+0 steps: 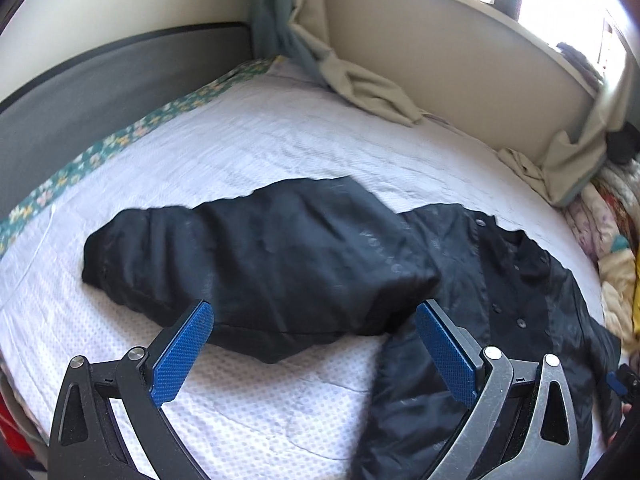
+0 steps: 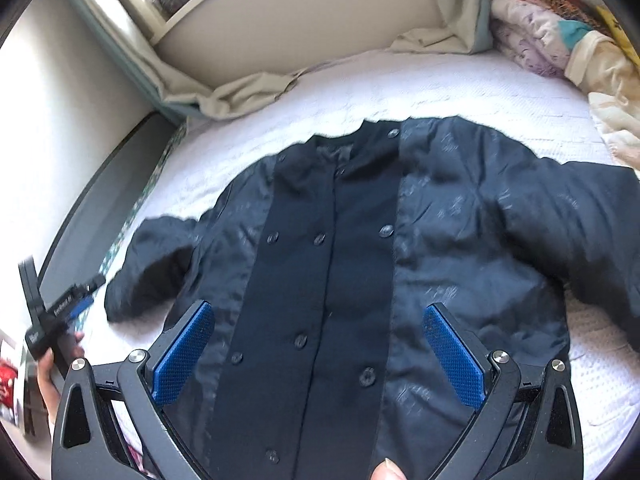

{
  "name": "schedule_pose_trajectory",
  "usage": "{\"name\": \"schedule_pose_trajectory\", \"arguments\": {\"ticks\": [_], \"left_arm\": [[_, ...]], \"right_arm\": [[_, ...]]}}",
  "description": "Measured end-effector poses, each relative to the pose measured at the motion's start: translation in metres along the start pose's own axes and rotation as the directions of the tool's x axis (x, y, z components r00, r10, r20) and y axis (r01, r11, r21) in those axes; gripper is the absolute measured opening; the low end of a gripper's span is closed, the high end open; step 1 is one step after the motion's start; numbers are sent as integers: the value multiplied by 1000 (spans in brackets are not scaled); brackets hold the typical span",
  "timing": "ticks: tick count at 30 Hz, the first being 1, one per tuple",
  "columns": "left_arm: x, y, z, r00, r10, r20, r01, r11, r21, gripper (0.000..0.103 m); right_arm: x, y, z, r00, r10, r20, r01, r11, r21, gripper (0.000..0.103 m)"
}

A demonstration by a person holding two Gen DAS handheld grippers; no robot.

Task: Fold large clothes
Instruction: 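Grasp the black jacket sleeve cuff with the left tool and lift it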

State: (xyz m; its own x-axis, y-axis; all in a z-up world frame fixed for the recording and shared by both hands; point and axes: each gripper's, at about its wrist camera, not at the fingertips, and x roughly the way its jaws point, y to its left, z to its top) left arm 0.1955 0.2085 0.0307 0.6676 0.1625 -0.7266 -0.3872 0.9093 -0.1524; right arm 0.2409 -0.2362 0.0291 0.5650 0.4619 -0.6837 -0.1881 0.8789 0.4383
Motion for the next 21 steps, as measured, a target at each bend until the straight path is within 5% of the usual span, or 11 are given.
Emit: {"name": "schedule_pose_trajectory", "arguments": {"ticks": [12, 21], "left_arm": [[37, 56, -7, 990, 29, -138, -62, 968, -242, 101], [60, 101, -23, 969, -142, -203, 32, 883, -468, 97]], "right_arm": [[19, 22, 1, 995, 75, -71, -77, 997, -22, 103], [14, 25, 8, 998, 42, -36, -44, 998, -55, 103]]}}
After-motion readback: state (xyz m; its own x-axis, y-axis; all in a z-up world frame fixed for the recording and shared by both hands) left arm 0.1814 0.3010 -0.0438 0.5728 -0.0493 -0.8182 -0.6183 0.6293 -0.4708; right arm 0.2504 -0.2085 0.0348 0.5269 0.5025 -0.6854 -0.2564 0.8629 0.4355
